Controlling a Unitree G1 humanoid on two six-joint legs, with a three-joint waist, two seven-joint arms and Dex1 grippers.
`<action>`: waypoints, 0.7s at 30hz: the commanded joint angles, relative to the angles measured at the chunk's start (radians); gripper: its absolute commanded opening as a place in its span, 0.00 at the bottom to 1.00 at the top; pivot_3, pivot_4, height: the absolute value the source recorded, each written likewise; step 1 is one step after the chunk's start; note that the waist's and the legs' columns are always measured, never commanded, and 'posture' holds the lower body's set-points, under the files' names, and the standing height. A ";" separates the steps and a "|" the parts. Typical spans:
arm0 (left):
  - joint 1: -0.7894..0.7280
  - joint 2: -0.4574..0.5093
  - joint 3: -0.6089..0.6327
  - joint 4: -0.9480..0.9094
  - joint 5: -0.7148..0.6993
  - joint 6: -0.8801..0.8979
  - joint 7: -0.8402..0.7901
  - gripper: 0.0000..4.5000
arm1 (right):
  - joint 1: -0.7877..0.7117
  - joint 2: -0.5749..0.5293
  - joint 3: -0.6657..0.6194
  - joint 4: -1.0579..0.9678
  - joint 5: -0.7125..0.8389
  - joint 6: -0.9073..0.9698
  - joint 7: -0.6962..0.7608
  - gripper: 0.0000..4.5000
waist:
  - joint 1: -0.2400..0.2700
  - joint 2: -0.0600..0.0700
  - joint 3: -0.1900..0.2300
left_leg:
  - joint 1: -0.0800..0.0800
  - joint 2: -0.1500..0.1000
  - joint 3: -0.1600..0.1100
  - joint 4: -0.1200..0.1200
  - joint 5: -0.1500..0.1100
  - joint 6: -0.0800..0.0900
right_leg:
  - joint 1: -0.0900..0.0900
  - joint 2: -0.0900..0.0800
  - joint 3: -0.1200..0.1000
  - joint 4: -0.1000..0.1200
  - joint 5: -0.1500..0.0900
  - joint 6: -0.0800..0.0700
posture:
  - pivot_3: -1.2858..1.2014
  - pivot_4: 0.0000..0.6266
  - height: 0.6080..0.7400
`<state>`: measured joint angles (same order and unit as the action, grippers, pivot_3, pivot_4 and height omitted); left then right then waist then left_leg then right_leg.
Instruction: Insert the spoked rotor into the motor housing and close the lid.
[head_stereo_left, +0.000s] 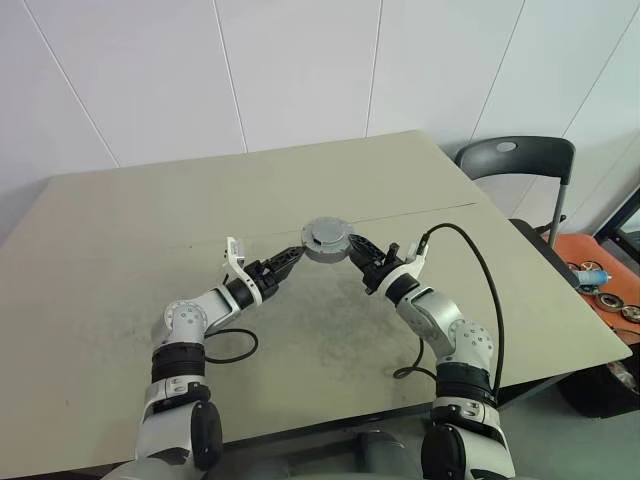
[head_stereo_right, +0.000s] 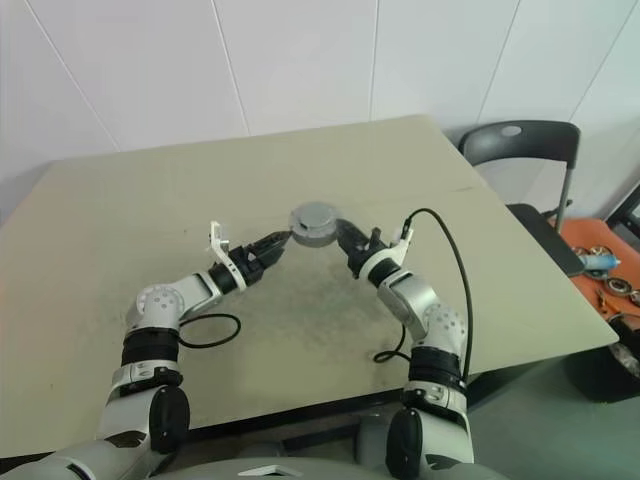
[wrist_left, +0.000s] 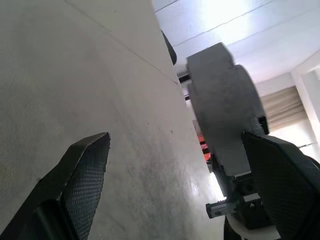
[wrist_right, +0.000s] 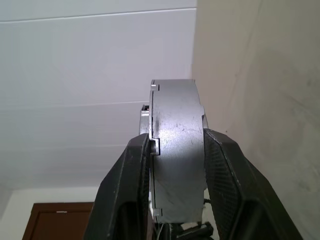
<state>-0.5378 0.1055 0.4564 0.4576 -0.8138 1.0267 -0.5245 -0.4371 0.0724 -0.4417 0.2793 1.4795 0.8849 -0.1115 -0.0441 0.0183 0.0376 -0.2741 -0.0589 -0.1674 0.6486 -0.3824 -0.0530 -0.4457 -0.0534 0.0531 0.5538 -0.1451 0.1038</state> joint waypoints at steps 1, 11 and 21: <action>-0.044 -0.010 0.045 -0.015 -0.089 0.050 0.015 0.99 | -0.032 0.016 0.018 -0.069 0.050 0.024 0.046 0.31 | -0.001 0.000 0.000 | 0.000 0.000 0.000 0.000 0.000 0.000 | 0.000 0.000 0.000 0.000 0.000 0.000 | 0.52 0.00 1.00; -0.048 -0.043 0.088 -0.025 -0.196 0.093 0.060 0.99 | -0.036 0.013 0.016 -0.060 0.046 0.031 0.050 0.31 | 0.000 0.000 0.000 | 0.000 0.000 0.000 0.000 0.001 -0.001 | 0.000 0.000 0.000 0.001 0.000 0.000 | 0.52 0.00 1.00; -0.100 -0.075 0.018 0.074 -0.155 0.050 0.019 0.99 | -0.034 0.012 0.043 -0.067 0.044 0.075 0.065 0.31 | 0.000 0.000 0.000 | 0.001 0.000 0.001 0.001 0.001 -0.002 | 0.001 0.000 0.000 0.001 0.001 -0.001 | 0.52 0.00 1.00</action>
<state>-0.6130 0.0283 0.4817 0.5205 -0.9764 1.0982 -0.4876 -0.4372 0.0746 -0.4005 0.2749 1.4840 0.9552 -0.0821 -0.0440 0.0183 0.0376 -0.2726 -0.0590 -0.1667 0.6497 -0.3814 -0.0548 -0.4445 -0.0532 0.0536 0.5550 -0.1446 0.1030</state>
